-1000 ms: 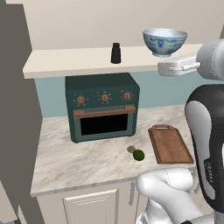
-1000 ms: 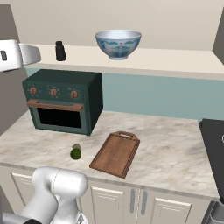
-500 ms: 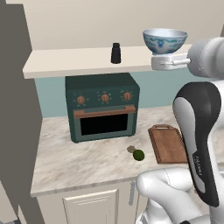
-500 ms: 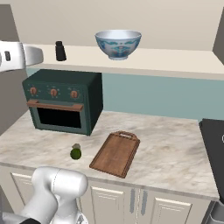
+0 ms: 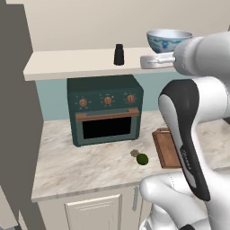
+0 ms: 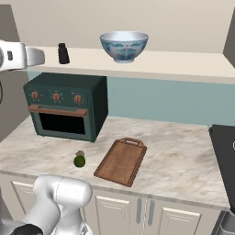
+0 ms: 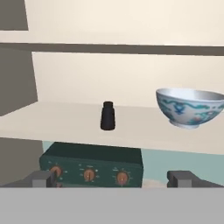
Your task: Open the cabinet. Place the bowl and condiment on the counter. Then place the lime and garlic on the cutting board.
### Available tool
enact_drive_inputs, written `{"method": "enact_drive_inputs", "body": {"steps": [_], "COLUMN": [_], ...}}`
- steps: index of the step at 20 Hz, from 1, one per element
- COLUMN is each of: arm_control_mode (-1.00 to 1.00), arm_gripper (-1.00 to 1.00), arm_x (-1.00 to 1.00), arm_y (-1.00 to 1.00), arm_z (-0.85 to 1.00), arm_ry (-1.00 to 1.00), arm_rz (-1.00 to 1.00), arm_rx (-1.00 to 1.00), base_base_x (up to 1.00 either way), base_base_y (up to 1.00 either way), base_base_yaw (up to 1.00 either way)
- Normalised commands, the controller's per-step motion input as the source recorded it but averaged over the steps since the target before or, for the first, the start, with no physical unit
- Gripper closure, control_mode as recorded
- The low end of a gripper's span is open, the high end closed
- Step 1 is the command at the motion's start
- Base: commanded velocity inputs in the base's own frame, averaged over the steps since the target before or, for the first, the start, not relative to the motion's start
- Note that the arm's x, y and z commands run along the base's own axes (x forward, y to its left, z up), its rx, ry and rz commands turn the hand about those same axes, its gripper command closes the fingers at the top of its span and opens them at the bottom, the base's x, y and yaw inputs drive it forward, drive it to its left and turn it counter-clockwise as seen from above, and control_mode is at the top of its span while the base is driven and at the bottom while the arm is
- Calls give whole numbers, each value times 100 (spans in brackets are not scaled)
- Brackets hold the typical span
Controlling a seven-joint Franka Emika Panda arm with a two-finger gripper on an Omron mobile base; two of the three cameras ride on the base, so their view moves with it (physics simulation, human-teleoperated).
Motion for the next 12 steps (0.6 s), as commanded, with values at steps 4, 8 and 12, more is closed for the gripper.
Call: {"method": "enact_drive_inputs", "body": {"steps": [4, 8, 12], "arm_control_mode": [-100, -100, -100], "arm_gripper": [-100, -100, -100], "arm_x": [36, 37, 29], "arm_y": [15, 0, 0], "arm_z": [-6, 0, -2], "arm_ry": [6, 6, 5], "arm_rz": [0, 0, 0], "arm_rx": [0, 0, 0], "base_base_x": [0, 0, 0], "base_base_y": [0, 0, 0], "base_base_yaw": [0, 0, 0]}}
